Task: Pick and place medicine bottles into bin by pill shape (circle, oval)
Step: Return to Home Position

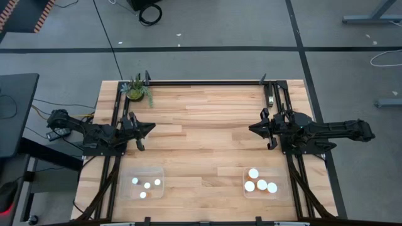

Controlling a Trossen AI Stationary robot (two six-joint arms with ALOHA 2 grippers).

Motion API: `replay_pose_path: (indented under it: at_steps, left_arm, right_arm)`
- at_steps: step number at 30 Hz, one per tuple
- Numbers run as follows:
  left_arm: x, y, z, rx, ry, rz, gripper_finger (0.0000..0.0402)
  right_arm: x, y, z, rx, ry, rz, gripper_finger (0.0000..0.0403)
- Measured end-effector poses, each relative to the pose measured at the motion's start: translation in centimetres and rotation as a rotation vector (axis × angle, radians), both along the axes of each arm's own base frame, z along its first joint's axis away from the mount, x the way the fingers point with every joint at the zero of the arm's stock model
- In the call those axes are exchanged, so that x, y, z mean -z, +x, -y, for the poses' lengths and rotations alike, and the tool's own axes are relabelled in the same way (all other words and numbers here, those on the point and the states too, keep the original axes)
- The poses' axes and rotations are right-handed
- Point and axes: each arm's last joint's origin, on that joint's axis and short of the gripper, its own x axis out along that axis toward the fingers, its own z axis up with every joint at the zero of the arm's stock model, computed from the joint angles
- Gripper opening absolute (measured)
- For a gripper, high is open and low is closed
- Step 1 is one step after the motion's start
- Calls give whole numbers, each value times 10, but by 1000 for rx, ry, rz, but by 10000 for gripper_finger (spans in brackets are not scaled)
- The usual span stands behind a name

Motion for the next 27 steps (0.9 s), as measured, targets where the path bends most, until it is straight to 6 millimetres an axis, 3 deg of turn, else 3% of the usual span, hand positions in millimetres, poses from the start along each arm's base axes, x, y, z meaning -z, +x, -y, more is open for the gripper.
replay_pose_path:
  at_steps: [27]
  left_arm:
    - [0,0,0,0,0,0,38]
  right_arm:
    - [0,0,0,0,0,0,47]
